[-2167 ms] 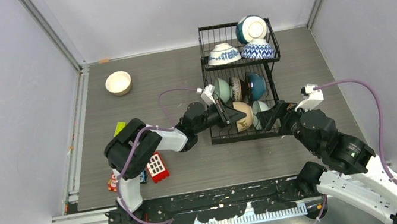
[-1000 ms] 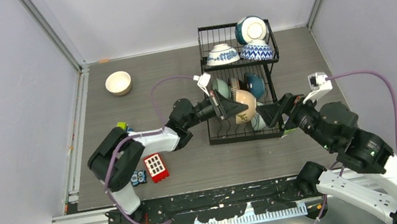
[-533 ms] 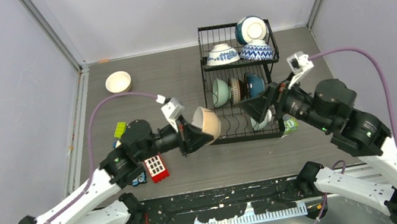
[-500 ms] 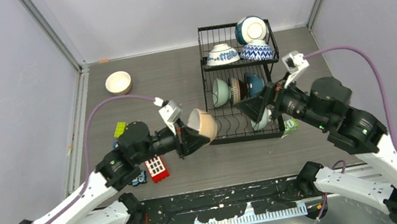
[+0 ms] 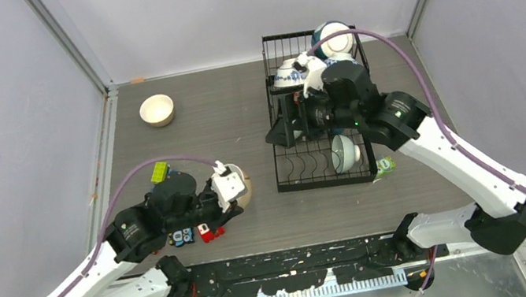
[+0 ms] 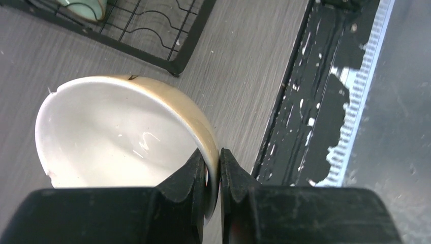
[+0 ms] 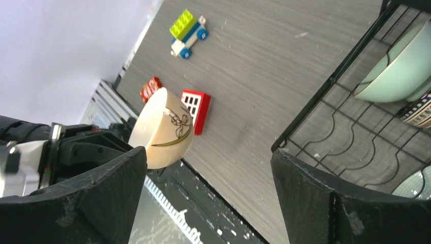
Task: Unload the bowls from the dish rack
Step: Place the bowl with the bowl.
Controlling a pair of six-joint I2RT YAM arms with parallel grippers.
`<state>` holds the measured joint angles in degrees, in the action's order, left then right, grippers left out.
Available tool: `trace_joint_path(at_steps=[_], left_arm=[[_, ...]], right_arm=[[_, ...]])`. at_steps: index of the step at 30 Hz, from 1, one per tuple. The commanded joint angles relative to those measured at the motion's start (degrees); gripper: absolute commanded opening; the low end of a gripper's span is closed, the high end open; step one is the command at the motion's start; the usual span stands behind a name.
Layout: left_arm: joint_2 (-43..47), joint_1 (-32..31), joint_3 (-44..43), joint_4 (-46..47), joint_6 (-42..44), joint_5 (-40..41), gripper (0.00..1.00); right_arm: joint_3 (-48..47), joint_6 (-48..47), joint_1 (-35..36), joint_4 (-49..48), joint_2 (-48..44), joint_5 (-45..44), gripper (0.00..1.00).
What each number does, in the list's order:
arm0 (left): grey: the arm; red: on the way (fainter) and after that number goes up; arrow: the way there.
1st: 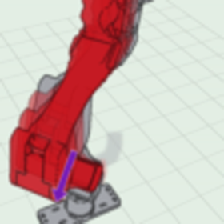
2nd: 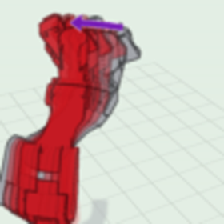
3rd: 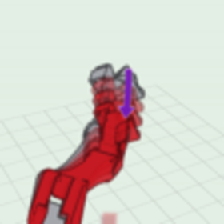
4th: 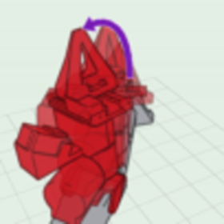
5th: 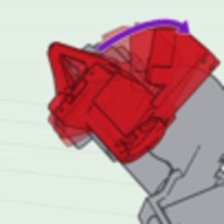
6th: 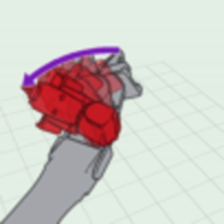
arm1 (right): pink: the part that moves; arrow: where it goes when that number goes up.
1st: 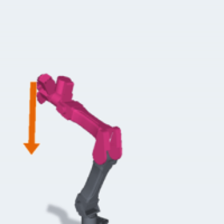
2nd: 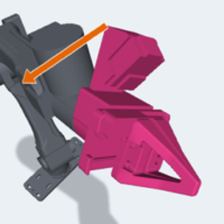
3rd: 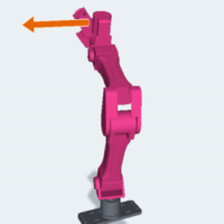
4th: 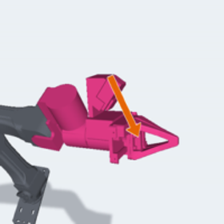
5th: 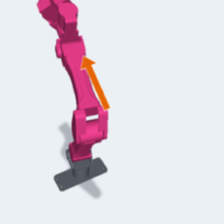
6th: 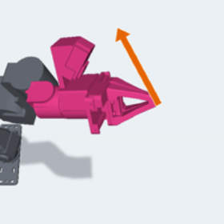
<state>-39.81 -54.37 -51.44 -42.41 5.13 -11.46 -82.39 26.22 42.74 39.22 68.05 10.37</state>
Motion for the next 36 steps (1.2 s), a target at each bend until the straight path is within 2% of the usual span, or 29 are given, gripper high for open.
trace_joint_path(at_steps=[1, 8, 15, 22, 28, 36], left_arm=[[-1.6, -3.0, -6.1, -0.3, 13.5, 0.7, 0.00], [-5.7, -14.2, -8.9, -5.8, 23.8, 8.5, 0.00], [-10.3, -25.2, -7.8, -10.4, 29.6, 16.2, 0.00], [-12.6, -28.3, -8.3, -13.6, 31.6, 15.3, 0.00], [-11.0, -29.0, -7.4, -14.2, 32.2, 15.8, 0.00], [-8.8, -29.1, -7.7, -15.8, 31.5, 14.9, 0.00]], right_arm=[[-7.1, -3.0, 3.2, 11.0, 4.3, -0.2, 0.95], [-13.4, -5.9, 7.1, 17.1, 10.2, -5.1, 0.95], [-16.8, -9.1, 12.1, 20.3, 14.7, -9.4, 0.92], [-16.7, -11.5, 18.3, 23.4, 17.8, -17.9, 0.88], [-11.8, -9.8, 20.9, 19.8, 17.4, -17.1, 0.83], [-12.0, -9.4, 22.7, 18.3, 20.8, -15.1, 0.74]])
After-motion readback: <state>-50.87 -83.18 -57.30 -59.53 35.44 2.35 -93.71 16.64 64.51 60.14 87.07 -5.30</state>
